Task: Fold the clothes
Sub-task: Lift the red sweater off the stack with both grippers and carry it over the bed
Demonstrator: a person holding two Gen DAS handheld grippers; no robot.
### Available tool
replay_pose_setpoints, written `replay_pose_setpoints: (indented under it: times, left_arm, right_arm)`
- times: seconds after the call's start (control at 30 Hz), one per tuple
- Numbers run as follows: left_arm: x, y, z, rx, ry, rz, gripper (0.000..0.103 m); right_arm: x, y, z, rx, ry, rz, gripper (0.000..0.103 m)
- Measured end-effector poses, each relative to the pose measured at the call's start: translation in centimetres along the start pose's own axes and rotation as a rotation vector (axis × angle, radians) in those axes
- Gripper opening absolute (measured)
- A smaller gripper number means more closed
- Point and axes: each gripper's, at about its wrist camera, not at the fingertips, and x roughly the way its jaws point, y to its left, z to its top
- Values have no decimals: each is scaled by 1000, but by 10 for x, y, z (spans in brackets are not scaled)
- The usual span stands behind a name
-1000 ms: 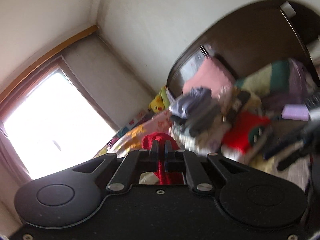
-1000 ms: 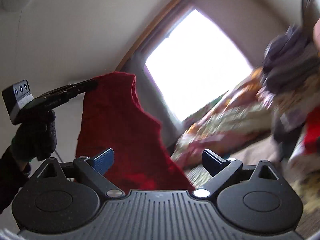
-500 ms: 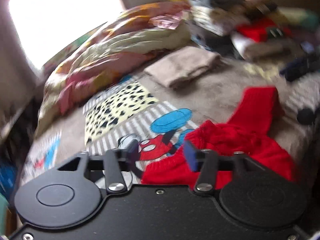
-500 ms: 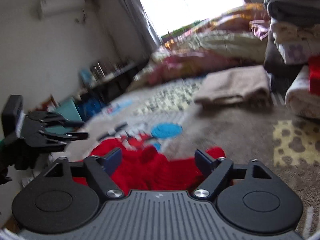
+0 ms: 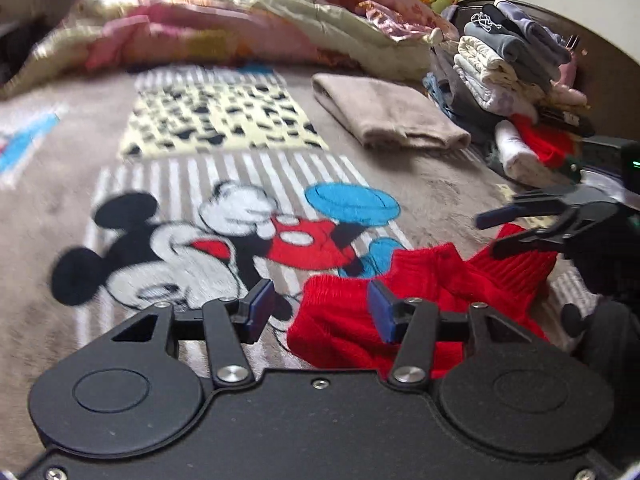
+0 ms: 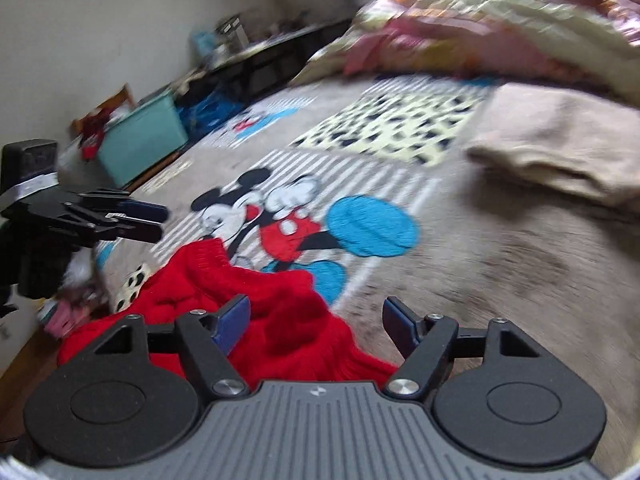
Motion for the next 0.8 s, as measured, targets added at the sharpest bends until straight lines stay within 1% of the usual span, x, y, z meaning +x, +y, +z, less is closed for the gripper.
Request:
replay_pose_setpoints:
  times: [0.07, 0.17, 0.27, 0.3, 0.33, 0.37, 0.4, 0.43, 0.5, 0.53, 0.63, 0.73, 0.8]
  left_arm:
    - [9, 11, 1, -18, 19, -35, 51]
    - [23, 22, 5, -32, 46, -90, 50]
    - [37, 29, 5, -43, 103, -199, 50]
    - [41, 29, 3, -43, 123, -226, 50]
    - [45, 27, 0, -37, 141, -245, 48]
    - [47, 23, -3, -19, 150, -244, 41]
    - [45, 18, -7, 3, 147, -234, 33]
    - [41, 14, -10, 27, 138, -226, 24]
    - [26, 4, -14, 60, 106, -209, 16]
    - [17, -2, -14, 75, 85, -197, 15]
    - [-19, -27, -10, 142, 15, -155, 14]
    - [-49, -53, 2, 216, -41, -120, 14]
    - [-65, -67, 14, 278, -65, -92, 14]
  right_arm:
    - [20, -5, 8, 8, 51, 52, 74]
    - [45, -14, 13, 23, 111, 98, 74]
    - [60, -24, 8, 62, 167, 136, 76]
    - [62, -25, 5, 72, 173, 162, 77]
    - [61, -25, 1, 69, 166, 185, 77]
    - [59, -24, -3, 65, 157, 205, 73]
    - [56, -23, -6, 61, 148, 207, 59]
    - [53, -22, -9, 60, 141, 195, 41]
    - [41, -17, -16, 44, 115, 194, 34]
    - [33, -13, -18, 26, 99, 193, 31]
    - [1, 6, -18, -68, 45, 162, 29]
    - [-37, 35, -7, -176, -15, 122, 29]
    - [-57, 56, 4, -259, -27, 86, 29]
